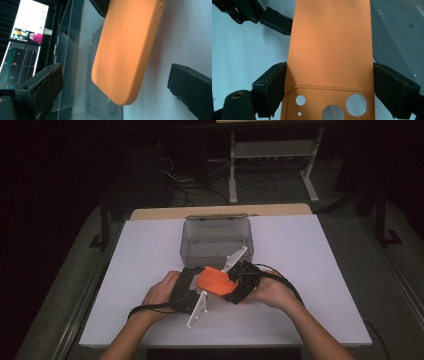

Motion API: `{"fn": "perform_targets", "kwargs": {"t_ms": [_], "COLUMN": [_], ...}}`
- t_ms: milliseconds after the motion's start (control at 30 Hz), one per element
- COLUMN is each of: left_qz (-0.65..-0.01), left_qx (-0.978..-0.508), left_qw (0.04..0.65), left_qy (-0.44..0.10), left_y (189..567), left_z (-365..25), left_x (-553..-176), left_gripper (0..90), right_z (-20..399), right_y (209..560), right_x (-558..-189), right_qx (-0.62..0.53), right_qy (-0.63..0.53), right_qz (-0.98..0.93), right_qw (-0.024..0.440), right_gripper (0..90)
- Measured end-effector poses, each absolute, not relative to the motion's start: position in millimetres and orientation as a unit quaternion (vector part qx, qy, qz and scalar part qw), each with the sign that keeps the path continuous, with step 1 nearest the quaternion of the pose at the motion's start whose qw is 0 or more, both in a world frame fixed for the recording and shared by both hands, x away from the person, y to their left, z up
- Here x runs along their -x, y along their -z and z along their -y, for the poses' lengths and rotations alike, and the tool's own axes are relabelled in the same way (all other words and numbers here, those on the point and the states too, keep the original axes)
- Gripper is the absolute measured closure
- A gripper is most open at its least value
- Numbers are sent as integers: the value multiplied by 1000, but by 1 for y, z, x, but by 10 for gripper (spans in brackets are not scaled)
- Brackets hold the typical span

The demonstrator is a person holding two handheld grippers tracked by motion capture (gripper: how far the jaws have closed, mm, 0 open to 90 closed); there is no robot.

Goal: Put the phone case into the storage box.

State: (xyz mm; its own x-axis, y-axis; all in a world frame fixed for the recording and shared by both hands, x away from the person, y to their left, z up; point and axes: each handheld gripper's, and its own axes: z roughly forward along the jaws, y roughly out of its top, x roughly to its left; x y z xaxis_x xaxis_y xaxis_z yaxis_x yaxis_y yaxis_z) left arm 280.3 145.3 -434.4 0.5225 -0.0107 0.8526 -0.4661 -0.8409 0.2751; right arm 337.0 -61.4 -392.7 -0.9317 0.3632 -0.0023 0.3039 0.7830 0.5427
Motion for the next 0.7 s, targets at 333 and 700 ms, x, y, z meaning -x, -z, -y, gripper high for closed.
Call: {"fn": "perform_targets", "kwargs": {"t_ms": [333, 700], "left_qz": [160, 169], "left_qx": [-832, -824], "left_qw": [224, 215], "left_qy": [-483, -496], "left_y": [440, 442], "left_z": [-143, -141], "left_x": [-279, -278], "left_gripper": [4, 4], "right_z": [61, 62], "right_y": [393, 392], "right_x": [-337, -337], "right_qx": [-176, -178], "right_qy": [-277, -278], "right_qz": [-943, -942], "right_qw": [53, 53], "right_gripper": [151, 151]}}
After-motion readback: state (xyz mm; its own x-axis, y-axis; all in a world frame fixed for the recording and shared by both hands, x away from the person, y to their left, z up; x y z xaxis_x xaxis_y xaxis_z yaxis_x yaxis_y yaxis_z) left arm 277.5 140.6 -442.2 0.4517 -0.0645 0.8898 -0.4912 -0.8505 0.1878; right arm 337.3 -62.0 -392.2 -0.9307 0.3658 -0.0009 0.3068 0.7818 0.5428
